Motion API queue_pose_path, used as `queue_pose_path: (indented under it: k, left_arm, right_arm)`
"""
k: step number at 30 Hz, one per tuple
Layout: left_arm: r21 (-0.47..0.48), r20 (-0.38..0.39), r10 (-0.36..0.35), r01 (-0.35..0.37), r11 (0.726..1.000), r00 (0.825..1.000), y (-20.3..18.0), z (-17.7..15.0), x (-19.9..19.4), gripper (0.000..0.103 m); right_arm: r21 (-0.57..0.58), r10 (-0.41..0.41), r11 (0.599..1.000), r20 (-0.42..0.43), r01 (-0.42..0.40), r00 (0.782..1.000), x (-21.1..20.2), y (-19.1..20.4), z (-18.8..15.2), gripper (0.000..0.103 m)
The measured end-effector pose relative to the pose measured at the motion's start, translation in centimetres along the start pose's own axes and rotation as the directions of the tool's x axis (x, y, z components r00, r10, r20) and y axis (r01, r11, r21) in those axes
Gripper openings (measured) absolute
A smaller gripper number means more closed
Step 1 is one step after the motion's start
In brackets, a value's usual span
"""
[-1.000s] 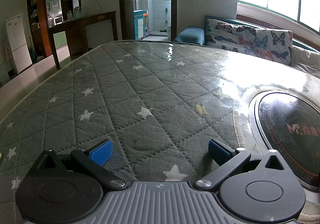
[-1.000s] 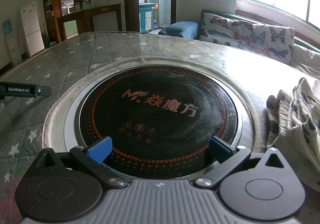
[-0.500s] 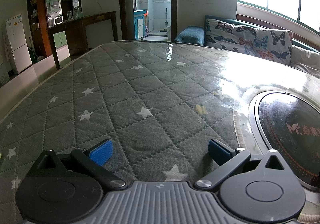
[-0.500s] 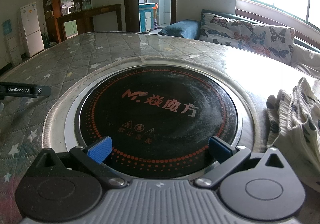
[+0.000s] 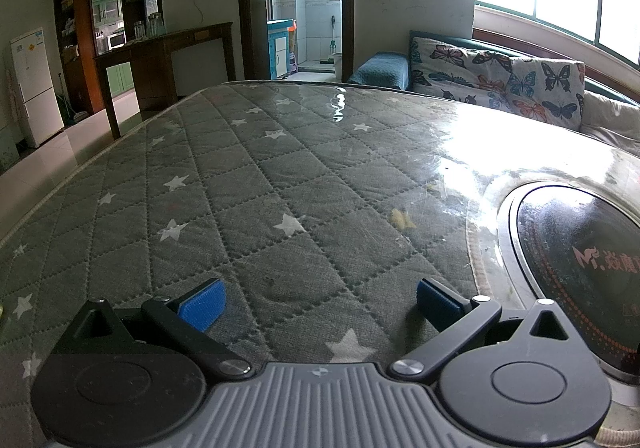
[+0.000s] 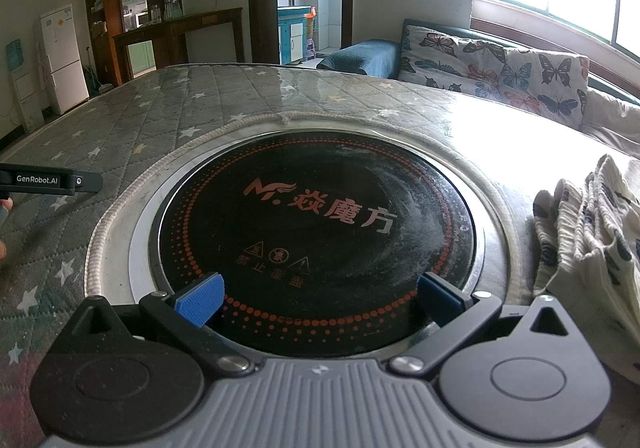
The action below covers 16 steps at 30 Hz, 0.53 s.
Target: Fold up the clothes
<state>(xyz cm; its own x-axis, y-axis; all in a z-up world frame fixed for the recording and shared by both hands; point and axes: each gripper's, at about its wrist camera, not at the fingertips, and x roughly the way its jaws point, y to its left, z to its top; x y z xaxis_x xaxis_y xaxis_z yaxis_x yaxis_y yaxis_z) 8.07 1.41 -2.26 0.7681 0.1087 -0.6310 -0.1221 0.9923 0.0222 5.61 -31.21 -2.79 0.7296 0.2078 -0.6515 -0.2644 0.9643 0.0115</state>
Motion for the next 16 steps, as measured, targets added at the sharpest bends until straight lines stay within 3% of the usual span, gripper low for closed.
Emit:
queue_pose_path:
  k: [16]
  left_arm:
    - [-0.001,0.000,-0.001,0.001,1.000,1.000,0.19,-0.01,0.08,0.103]
  right_arm:
    - [0.000,0.000,1.000,0.000,0.000,1.000,0.00,-0.01,-0.01,0.103]
